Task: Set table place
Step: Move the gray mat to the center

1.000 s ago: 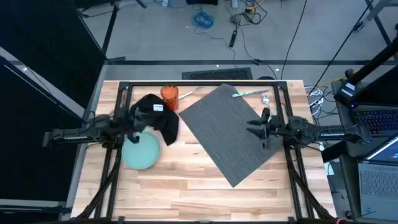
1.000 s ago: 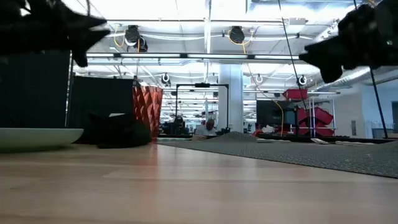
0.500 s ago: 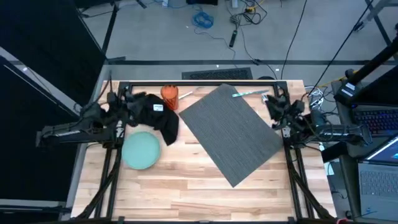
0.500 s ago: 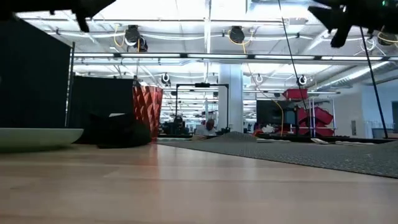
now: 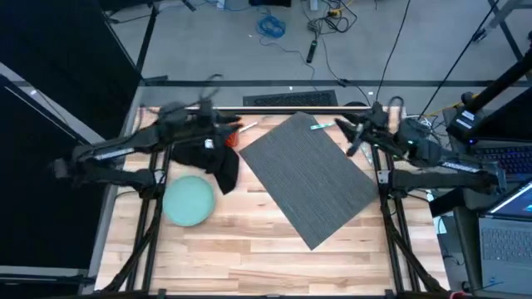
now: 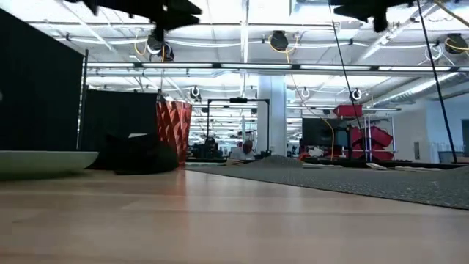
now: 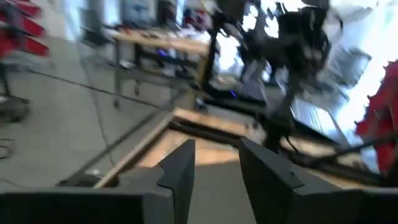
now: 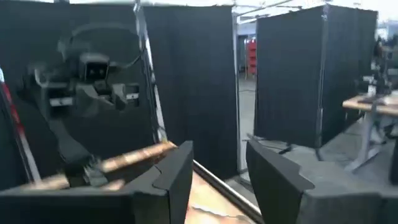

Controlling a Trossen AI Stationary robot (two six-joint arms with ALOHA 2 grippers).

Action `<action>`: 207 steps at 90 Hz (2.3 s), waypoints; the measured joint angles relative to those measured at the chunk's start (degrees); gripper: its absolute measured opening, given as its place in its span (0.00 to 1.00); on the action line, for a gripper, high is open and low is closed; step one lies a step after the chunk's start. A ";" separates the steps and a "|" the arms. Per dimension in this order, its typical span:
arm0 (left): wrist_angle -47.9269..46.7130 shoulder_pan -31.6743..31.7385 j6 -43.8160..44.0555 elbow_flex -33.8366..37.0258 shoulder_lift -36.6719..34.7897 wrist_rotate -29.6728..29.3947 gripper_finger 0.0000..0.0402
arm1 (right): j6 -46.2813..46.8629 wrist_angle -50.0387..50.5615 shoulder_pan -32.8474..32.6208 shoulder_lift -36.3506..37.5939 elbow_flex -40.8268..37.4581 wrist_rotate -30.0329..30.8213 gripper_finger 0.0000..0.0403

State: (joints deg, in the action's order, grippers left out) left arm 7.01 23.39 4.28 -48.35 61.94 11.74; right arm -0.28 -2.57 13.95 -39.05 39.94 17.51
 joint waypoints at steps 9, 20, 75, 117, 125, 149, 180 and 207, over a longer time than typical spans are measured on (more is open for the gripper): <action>-0.15 -1.32 0.42 -1.28 5.70 0.29 0.28 | 0.09 1.99 0.27 -5.18 3.45 -1.74 0.33; -0.94 -3.70 1.40 -1.99 11.53 2.24 0.28 | 2.81 11.37 2.23 -10.95 9.44 -6.61 0.33; -7.30 -9.15 -4.98 -5.66 34.80 -10.44 0.28 | 11.49 29.21 6.41 -24.06 23.61 -8.23 0.33; -12.77 -9.60 -9.61 -8.14 42.99 -19.08 0.28 | 8.66 35.15 6.65 -23.95 30.10 -8.30 0.33; -13.63 -10.36 -9.71 -8.14 43.90 -19.90 0.28 | 8.27 35.47 6.65 -23.97 30.75 -8.36 0.33; -14.40 -14.14 -7.51 -8.14 44.82 -20.45 0.28 | 8.14 35.91 6.65 -23.97 30.87 -8.62 0.33; -18.38 -22.17 4.87 -8.23 44.63 -20.48 0.28 | 7.35 35.89 6.59 -23.97 30.87 -12.10 0.33; -21.44 -31.16 15.33 -8.25 44.60 -21.21 0.28 | 12.61 40.45 3.46 -23.97 30.87 -14.66 0.33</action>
State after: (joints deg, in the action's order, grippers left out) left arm -14.43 -7.78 19.61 -56.60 106.54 -9.46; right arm 12.33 37.88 17.41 -63.02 70.81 2.85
